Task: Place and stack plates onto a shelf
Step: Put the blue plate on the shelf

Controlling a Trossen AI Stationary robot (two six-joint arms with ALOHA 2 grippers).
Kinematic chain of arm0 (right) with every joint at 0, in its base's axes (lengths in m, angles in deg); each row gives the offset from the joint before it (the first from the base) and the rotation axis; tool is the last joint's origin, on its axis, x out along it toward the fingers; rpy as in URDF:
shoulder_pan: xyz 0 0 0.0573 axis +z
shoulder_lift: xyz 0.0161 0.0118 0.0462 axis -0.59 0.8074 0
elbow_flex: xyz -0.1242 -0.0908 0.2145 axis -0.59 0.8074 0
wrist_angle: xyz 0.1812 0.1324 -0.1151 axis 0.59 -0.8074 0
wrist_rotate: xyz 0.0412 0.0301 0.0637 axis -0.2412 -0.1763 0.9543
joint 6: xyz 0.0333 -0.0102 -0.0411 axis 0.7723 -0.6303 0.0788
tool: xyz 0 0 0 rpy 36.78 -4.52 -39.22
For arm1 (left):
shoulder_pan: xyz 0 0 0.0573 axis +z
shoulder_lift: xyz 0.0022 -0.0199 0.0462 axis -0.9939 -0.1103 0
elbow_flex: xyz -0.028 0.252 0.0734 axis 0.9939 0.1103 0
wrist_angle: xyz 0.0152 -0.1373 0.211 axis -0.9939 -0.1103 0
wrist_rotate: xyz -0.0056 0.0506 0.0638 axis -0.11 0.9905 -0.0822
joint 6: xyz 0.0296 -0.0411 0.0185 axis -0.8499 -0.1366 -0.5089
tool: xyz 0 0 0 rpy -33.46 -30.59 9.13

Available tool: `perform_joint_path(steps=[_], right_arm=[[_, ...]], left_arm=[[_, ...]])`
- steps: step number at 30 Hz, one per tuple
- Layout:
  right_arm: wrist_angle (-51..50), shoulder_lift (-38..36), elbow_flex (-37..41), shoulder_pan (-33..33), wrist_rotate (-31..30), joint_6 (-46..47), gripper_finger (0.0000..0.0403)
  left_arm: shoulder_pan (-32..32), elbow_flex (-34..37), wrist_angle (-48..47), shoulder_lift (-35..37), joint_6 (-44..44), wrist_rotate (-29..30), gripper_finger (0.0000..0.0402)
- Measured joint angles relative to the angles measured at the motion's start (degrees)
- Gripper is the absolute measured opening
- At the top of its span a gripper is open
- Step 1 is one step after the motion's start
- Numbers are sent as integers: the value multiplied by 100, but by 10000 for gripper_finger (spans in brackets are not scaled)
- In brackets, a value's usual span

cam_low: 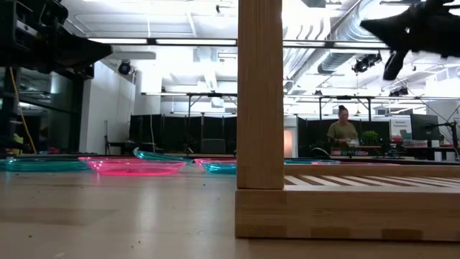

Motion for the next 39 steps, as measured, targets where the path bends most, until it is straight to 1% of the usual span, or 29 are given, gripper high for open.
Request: perform_joint_path(steps=[2, 4, 5, 7, 9, 12, 14, 16, 19, 21, 23, 25, 27, 28, 32, 36, 39], right_arm=[[585, 0, 0, -1, -699, 554, 0], [889, 56, -16, -5, -1256, 822, 0], [861, 117, -73, -7, -1399, 918, 0], [580, 385, -350, -4, -1438, 1013, 0], [38, 822, -757, -6, -1459, 1023, 1], [-1116, 1751, -1573, -81, -1660, 1068, 3], [-2046, 2413, -2174, -254, -1697, 1266, 15], [-3090, 3080, -2757, -528, -1673, 1571, 36], [-4368, 4070, -3438, -1236, -1226, 2094, 83], [-4956, 4693, -3749, -1875, -624, 2292, 116], [-5268, 5318, -3943, -2568, -25, 2442, 144], [-5404, 5868, -4034, -3208, 525, 2448, 164], [-5360, 6373, -4063, -3726, 881, 2407, 174], [-5363, 6594, -4063, -3928, 958, 2399, 176], [-5338, 7385, -3989, -4405, 1150, 2421, 178], [-4904, 8076, -3855, -4549, 1577, 2252, 178], [-4518, 8489, -3825, -4581, 1661, 2223, 178]], left_arm=[[0, 0, -1, 0, 1, 0, 0], [-1, -1, -2, -1, 0, 0, 0], [-1, 0, 0, -2, 0, 0, 0], [0, -2, 0, -2, 2, 0, 0], [0, 0, 0, -2, 0, 0, 0], [-2, -2, 0, -2, 0, -1, 0], [-2, -1, 0, -2, 0, 0, 0], [0, 0, 0, 0, 0, 0, 0], [-1, 0, -2, -2, 0, 0, 0], [-1, 0, -1, 0, 0, 0, 0], [0, 0, 0, -2, 0, 0, 0], [-1, 0, 0, -2, 0, 0, 0], [-1, -1, 0, -2, 0, 0, 0], [-1, 0, 0, -2, 0, 0, 0], [0, -1, 0, -2, 0, 0, 0], [-2, -1, 0, -1, 0, 0, 0], [-2, 0, 0, -2, 0, 0, 0]])
